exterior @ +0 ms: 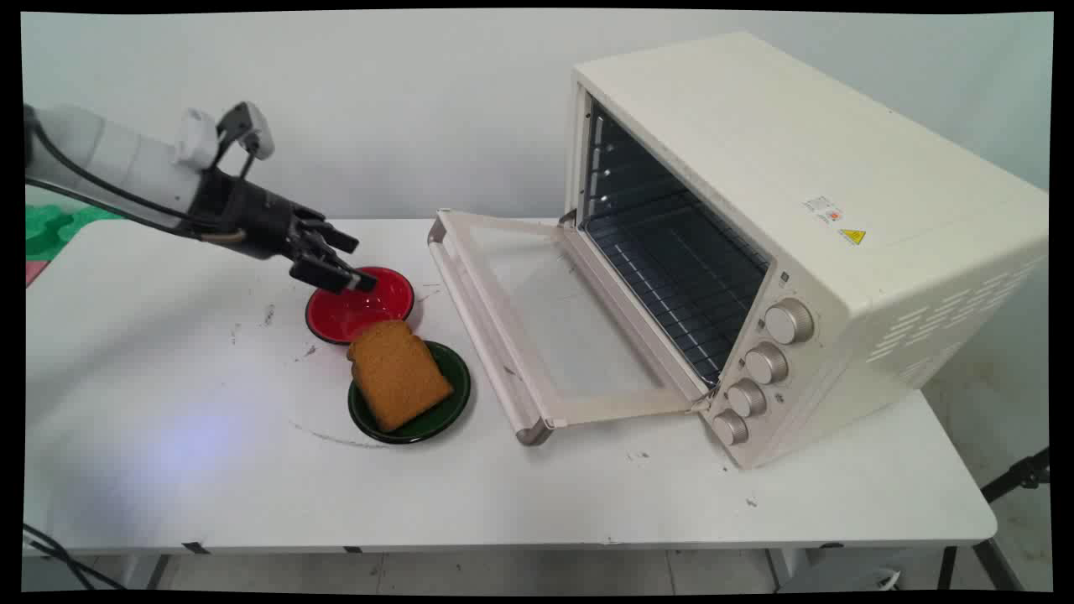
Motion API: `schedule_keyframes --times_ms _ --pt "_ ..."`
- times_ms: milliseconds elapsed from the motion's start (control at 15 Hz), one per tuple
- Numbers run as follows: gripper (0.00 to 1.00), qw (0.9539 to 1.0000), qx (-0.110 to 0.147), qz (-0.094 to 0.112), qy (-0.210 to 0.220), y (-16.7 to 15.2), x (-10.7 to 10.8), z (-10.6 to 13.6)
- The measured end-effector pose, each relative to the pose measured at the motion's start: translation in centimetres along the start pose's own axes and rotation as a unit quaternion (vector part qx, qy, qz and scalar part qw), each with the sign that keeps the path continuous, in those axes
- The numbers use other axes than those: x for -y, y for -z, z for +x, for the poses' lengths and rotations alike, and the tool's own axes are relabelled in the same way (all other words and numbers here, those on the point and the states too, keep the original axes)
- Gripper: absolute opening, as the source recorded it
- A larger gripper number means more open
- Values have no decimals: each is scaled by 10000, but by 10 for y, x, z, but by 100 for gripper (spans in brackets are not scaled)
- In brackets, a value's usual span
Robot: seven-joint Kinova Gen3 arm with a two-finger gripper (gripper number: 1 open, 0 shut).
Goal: Close the oven
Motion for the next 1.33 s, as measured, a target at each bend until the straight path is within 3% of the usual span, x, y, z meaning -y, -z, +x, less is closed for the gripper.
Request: schedule_keyframes --times_ms 200,267,1000,1333 --pt "100 9999 -59 -100 72 -21 -1 -4" --pt "0 9998 -98 -129 71 -29 -1 -5" --pt "0 9982 -438 -303 -258 -117 -14 -13" --pt "0 9960 -779 -315 -319 -142 -17 -6"
